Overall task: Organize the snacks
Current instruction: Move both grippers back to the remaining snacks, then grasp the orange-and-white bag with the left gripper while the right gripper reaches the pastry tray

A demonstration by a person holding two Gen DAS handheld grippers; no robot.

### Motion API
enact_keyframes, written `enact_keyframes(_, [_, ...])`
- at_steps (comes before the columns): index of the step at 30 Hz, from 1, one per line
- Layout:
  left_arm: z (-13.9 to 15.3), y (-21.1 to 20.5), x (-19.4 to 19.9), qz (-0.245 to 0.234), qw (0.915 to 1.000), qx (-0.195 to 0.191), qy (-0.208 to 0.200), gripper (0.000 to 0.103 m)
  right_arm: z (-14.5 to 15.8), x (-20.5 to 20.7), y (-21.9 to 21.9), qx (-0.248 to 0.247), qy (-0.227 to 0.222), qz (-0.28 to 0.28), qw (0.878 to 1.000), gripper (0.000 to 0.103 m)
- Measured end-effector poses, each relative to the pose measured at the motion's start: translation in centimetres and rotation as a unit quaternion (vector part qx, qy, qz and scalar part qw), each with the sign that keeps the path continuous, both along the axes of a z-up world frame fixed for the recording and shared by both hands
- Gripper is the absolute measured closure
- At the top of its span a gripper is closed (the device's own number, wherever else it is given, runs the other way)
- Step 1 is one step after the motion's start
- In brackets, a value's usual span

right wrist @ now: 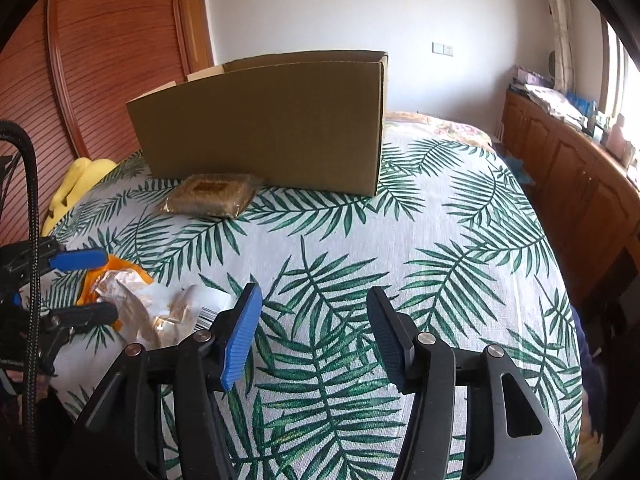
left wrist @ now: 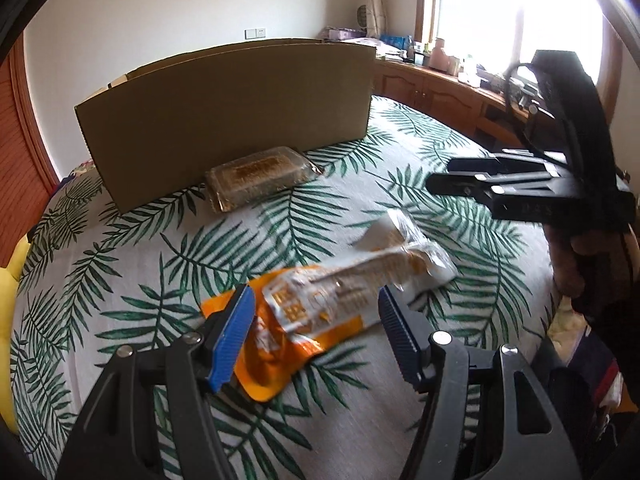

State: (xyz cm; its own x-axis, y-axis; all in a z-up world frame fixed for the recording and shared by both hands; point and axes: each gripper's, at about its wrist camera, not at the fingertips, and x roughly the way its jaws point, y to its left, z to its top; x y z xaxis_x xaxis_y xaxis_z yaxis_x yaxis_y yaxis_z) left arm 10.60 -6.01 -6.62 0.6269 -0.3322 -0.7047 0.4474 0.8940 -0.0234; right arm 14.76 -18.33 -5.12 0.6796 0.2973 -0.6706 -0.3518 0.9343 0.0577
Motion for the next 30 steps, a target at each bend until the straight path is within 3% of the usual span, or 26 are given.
enact_keyframes(9, [-0.3, -1.6, -1.0, -0.015, 0.9982, 0.056, -0.018, 0.037, -0.3, 0.3, -0.5, 0.022, 0.008, 0.002, 1.0, 0.047])
enact_keyframes(13, [-0.1, -2.4, -0.5, -0.03, 0.9977, 0.06, -0.014, 0.036, -0.3, 0.2, -0.4, 0.022, 0.005, 0.002, 1.0, 0.047])
enact_keyframes(23, [-0.3, -5.7, 0.6, -0.088, 0.9896, 0.113, -0.019, 0.034, -0.3, 0.1, -0.6, 0.026, 0.002, -0.002, 1.0, 0.047])
enact_keyframes(30, [-0.6, -7.5, 3.2, -0.123, 0.9854, 0.117, 0.016, 0.033, -0.4, 0.1, -0.6, 0.028, 0.005, 0.001, 1.0, 0.047])
